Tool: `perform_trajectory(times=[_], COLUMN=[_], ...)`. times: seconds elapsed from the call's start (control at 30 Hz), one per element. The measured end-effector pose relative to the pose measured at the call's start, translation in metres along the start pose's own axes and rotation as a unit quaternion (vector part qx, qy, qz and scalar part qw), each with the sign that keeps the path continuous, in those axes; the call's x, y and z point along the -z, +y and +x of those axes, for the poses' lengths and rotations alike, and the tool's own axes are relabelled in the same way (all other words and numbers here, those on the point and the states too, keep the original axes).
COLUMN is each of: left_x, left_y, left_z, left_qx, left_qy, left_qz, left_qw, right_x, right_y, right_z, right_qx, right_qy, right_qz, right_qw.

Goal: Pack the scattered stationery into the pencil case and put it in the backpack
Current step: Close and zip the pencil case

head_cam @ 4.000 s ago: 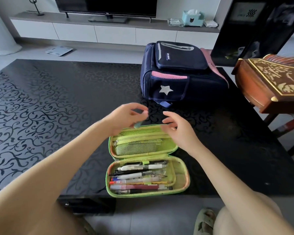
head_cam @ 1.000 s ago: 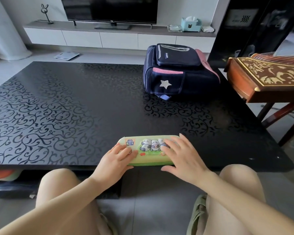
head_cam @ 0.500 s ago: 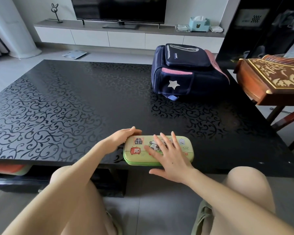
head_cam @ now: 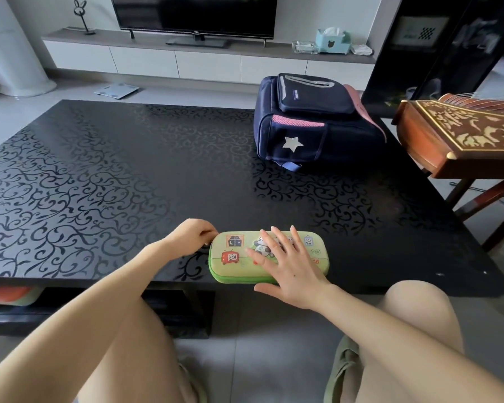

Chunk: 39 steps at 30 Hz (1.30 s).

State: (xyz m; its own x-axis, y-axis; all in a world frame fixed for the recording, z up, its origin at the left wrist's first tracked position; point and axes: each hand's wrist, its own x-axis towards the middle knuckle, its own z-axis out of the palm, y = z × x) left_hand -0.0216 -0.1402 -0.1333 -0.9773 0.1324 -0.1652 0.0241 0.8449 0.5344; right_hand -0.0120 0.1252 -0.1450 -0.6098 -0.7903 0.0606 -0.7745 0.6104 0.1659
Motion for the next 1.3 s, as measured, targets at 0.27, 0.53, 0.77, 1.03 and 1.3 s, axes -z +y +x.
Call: perform_trajectory(times=[0.27,0.53,0.77,1.03,1.3], left_x=[-0.040,-0.075,-0.089,-0.080,-0.010], left_y=[0.028,0.078,0.091,0.145,0.105], left_z=[-0.099,-0.100,-0.122,-0.086,-0.083], left_qx=[-0.004,0.230,0.222,0.229,0.044], left_qy=[0.140,0.174,0.192,0.022,0.099], left_qz=[0.183,0.050,0.027,-0.193,0.155], left_qw=[0.973,0.956,0.956,0.954,0.982], right_x=[0.002,0.000,0.001,0.014,0.010], right_y=[-0.004,-0.003,-0.007,-0.027,-0.064], right_z=[-0.001,0.000,-0.003,0.000,-0.034], right_qx=[-0.022,-0.021,-0.050,-0.107,-0.336], right_qy=[-0.005,-0.001,-0.012,-0.047,0.222], right_qz=[0.026,0.003,0.004,0.034,0.198], right_qw=[0.999,1.000,0.999,0.993,0.894])
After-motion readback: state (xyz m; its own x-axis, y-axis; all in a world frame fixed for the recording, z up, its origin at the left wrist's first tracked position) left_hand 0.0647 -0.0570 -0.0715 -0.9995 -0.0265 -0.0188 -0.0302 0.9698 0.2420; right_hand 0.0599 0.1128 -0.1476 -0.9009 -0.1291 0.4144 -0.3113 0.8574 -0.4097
